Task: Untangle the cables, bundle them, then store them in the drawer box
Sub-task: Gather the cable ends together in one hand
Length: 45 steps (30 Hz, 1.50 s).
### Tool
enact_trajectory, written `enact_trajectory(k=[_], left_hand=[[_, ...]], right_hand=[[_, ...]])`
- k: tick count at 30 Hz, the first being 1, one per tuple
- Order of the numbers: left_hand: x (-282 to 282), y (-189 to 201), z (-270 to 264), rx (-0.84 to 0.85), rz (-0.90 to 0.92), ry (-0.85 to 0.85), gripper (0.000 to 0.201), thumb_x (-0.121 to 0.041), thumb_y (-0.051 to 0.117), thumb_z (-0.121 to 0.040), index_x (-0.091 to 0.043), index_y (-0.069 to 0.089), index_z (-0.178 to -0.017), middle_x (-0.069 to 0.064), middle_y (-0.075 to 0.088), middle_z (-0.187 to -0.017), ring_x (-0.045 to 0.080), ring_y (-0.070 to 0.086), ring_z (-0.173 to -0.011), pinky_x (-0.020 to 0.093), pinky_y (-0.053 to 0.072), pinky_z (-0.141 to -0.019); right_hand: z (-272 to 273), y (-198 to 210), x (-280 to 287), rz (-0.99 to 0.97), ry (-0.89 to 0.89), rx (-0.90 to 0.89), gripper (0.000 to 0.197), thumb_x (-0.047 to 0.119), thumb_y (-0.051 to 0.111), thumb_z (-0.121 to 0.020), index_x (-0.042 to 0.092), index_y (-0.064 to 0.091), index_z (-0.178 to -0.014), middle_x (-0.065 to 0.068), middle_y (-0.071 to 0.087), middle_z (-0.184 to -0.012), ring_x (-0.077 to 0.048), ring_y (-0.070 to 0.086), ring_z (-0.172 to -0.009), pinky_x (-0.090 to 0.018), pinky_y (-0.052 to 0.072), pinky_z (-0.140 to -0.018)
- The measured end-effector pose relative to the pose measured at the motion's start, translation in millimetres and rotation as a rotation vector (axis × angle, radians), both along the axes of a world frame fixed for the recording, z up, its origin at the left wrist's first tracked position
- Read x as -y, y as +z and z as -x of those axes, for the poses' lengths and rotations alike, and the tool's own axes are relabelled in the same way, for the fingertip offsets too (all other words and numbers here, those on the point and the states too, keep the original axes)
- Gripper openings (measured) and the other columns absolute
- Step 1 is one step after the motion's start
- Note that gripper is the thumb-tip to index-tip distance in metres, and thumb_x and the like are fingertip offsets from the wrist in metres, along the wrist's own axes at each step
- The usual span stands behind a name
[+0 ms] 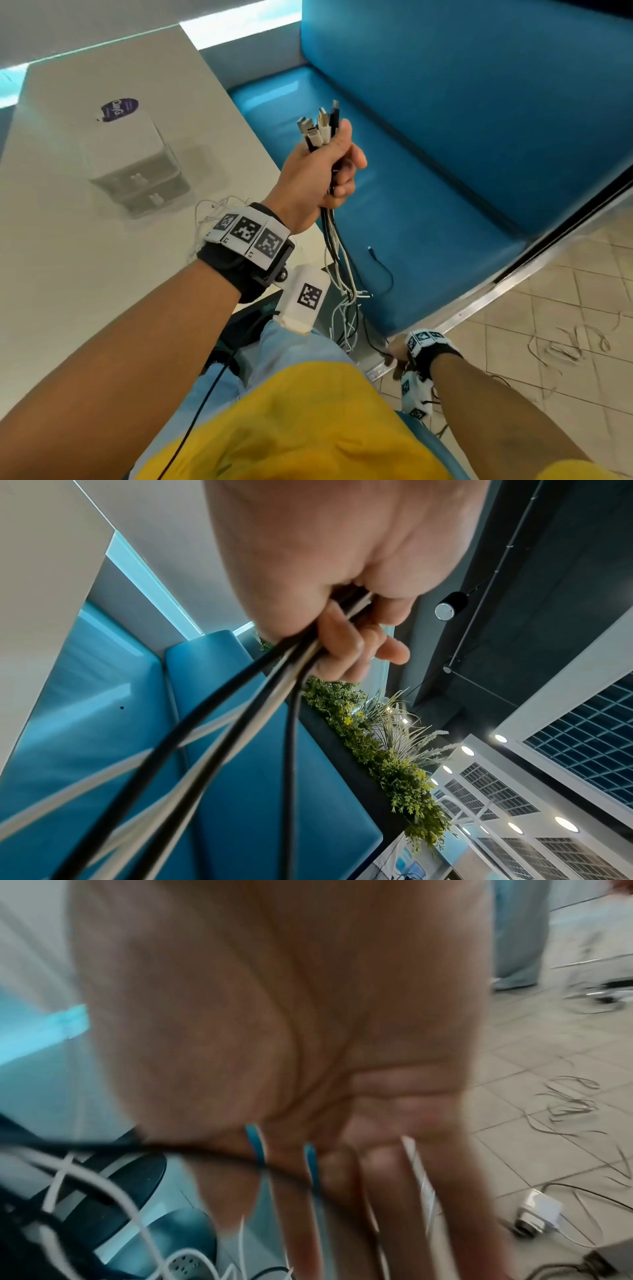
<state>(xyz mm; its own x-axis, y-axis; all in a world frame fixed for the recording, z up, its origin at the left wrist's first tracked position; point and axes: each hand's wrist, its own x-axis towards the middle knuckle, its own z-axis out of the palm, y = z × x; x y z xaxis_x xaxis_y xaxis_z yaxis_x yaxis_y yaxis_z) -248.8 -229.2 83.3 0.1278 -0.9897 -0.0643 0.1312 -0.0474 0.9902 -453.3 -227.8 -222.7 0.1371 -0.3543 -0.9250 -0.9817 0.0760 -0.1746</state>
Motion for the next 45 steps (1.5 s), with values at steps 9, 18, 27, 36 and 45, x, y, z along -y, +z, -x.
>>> enact_trajectory(k=[9,18,27,36,45], left_hand=[[-9,-16,12,0.170,-0.038,-0.054,0.053,-0.040,0.042,-0.101,-0.010,0.044,-0.056,0.000,0.037,-0.046,0.017,0.042,-0.044,0.019,0.025,-0.039],[-12,-40,7,0.285,-0.114,-0.055,0.036,-0.038,0.050,-0.098,-0.015,0.049,-0.071,0.001,0.029,-0.056,0.011,0.023,-0.042,0.021,0.019,-0.042],[-4,-46,-3,0.478,-0.183,0.072,0.028,-0.015,0.038,-0.100,-0.011,0.038,-0.073,0.006,0.036,-0.056,0.009,0.039,-0.038,0.022,0.035,-0.039],[-8,-36,-30,0.905,0.252,0.087,0.010,0.000,0.052,-0.088,0.002,0.058,-0.095,0.013,0.060,-0.088,0.020,0.056,-0.082,0.027,0.043,-0.068],[-30,-12,-58,0.288,0.043,0.284,0.026,-0.022,0.058,-0.084,-0.020,0.056,-0.059,-0.010,0.043,-0.044,0.008,0.034,-0.041,0.026,0.029,-0.044]], right_hand=[[-18,79,58,0.358,0.061,0.213,0.025,0.017,0.055,-0.092,0.009,0.066,-0.112,-0.002,0.063,-0.092,-0.020,0.065,-0.076,-0.020,0.045,-0.055],[-79,247,58,0.413,-0.507,1.299,0.045,0.050,0.033,-0.100,0.020,0.064,-0.110,-0.004,0.069,-0.091,-0.018,0.063,-0.079,-0.031,0.052,-0.071],[-118,283,29,0.968,-0.032,1.139,0.033,0.039,0.048,-0.098,0.021,0.075,-0.097,0.010,0.073,-0.094,-0.002,0.065,-0.091,-0.022,0.049,-0.084],[-140,298,26,1.190,0.072,0.963,0.054,0.051,0.038,-0.097,0.009,0.070,-0.087,-0.004,0.073,-0.082,-0.022,0.065,-0.084,-0.039,0.050,-0.080],[-173,312,22,0.748,-0.232,1.320,0.047,0.049,0.029,-0.102,0.024,0.061,-0.125,0.002,0.063,-0.116,-0.012,0.060,-0.110,-0.036,0.051,-0.094]])
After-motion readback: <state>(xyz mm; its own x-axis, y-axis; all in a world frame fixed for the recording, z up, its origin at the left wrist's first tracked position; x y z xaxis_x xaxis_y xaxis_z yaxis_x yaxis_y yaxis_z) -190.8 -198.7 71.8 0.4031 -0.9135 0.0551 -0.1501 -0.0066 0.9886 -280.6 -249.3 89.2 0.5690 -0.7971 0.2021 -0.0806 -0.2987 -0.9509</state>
